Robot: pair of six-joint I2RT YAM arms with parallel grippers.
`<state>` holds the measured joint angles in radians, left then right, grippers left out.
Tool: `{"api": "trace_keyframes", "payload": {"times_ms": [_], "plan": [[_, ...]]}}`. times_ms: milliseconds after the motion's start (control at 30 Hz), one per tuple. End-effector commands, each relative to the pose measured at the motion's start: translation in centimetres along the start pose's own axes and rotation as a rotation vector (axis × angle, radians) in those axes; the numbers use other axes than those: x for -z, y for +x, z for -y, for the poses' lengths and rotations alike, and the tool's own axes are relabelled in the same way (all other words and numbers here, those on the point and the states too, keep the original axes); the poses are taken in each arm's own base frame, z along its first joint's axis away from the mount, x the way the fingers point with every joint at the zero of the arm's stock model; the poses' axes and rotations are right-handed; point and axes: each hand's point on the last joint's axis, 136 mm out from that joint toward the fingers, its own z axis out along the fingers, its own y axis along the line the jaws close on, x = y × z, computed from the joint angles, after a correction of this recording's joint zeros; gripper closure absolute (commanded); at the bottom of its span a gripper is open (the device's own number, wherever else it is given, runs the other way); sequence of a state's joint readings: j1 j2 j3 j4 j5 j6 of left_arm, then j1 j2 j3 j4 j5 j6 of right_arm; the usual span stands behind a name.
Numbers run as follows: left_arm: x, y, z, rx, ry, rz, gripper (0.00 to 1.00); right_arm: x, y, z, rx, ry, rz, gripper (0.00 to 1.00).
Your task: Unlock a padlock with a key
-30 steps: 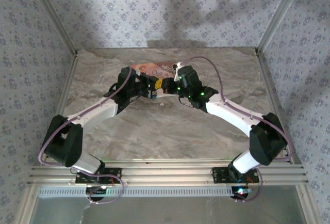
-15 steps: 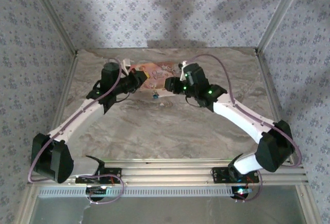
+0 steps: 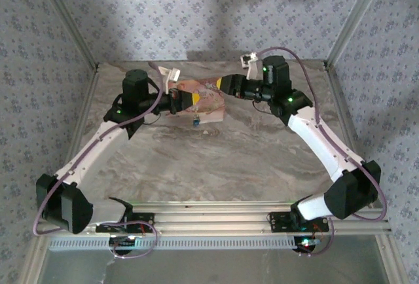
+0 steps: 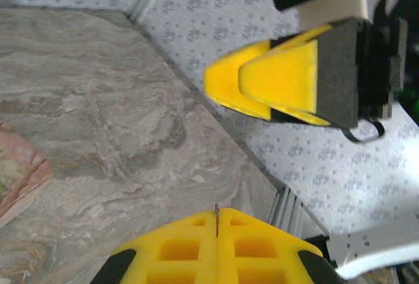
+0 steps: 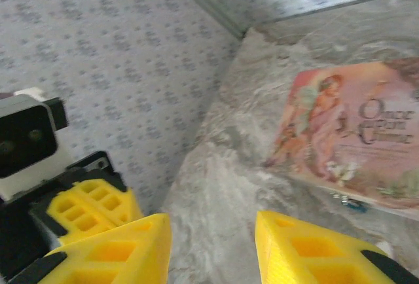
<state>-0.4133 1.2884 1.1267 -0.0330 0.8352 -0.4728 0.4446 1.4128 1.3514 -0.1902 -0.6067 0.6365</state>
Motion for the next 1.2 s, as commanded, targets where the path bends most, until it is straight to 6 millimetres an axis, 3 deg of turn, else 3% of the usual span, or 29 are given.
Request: {"api": "trace_keyframes", "payload": {"times_ms": [0,367,567,700,833,1167], "plan": [[0.8,-0.1,2.6,-0.130,0.077,-0.018,1.00,0.0,0.8,-2.7,0.015,-0.138,-0.069,0.61],[-0.3,-1.5,0.5,0.062,0.028,0.035,1.00,-2.0,5.5,-2.0,0.022,-0.105,0.001,0.61],[-0.6,-1.7,1.1,0.089,0.073,0.046,1.00,-2.1,6.4,-2.9,0.044,-0.135,0.046,0.55],[-0.6,-1.9,1.5,0.107,0.109,0.069,1.00,-1.2,7.6,-3.5,0.116,-0.112,0.016,0.54],[-0.7,-2.2,2.4,0.118,0.132,0.054,1.00,-0.6,7.0,-3.9,0.165,-0.113,0.031,0.53],[-1.6,-2.0,4.1,0.113,0.184,0.040,1.00,-2.2,5.2,-5.4,0.181,-0.166,0.040,0.55]]}}
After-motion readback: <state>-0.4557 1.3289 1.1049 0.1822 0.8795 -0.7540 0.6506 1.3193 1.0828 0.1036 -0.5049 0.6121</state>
